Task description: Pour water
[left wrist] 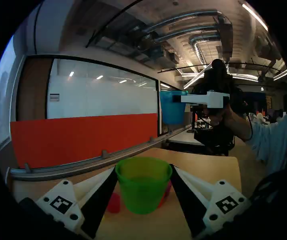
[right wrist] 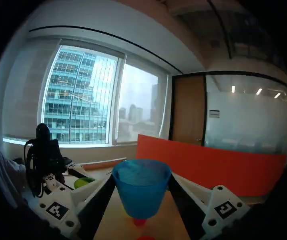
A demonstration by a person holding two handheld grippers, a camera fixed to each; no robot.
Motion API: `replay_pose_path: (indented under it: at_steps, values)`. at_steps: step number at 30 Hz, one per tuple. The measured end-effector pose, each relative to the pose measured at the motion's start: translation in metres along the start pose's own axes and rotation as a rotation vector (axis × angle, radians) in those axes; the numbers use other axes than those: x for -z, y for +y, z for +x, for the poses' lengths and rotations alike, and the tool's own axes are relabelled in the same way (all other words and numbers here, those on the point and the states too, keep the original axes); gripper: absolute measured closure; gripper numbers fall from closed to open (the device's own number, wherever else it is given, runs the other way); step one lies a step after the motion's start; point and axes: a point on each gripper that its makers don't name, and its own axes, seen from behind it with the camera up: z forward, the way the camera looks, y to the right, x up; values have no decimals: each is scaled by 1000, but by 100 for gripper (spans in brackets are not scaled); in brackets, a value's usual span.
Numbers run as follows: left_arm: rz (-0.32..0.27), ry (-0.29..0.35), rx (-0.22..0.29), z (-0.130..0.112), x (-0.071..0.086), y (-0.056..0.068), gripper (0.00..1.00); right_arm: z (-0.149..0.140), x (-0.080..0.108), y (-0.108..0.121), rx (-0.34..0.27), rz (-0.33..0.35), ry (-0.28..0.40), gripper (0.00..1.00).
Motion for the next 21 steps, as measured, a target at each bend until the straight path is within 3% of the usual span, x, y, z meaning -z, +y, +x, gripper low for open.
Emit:
replay_pose_path:
  at_steps: [21]
  values:
    - [7,-85,22,-40,11,-4,11,-81,5,-41,12,99,-96,9]
